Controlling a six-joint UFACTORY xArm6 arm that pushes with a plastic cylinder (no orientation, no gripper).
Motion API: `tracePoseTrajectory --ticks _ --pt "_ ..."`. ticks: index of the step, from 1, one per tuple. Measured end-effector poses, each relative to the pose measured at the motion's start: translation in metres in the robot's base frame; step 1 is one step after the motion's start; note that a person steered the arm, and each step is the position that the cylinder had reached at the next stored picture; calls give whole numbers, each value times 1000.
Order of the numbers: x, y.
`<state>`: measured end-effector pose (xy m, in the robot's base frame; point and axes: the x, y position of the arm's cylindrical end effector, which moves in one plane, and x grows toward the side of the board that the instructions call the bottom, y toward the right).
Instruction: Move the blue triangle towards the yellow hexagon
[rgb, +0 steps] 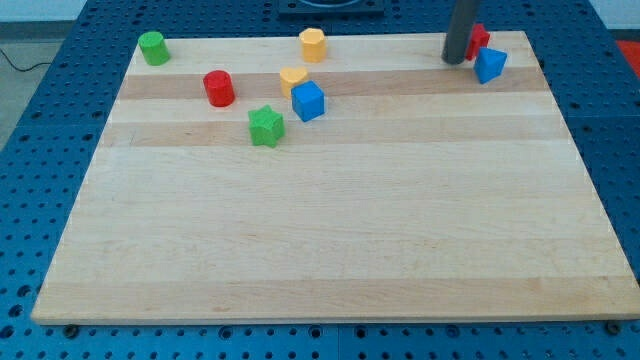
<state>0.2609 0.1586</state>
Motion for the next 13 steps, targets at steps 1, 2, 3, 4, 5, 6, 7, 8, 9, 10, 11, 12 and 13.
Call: tracePoseTrajectory --ticks 1,2,3,4,5,6,7,8,9,10,11,12,13 --pt "53 -34" --pt "111 -22" --pt "126 40" --pt "114 94" --pt "69 118" --pt "27 115" --pt "13 89" --pt "14 32" --pt "24 -43" --pt "37 -79" --pt "38 -80" --pt "80 -79" --pt "118 -96"
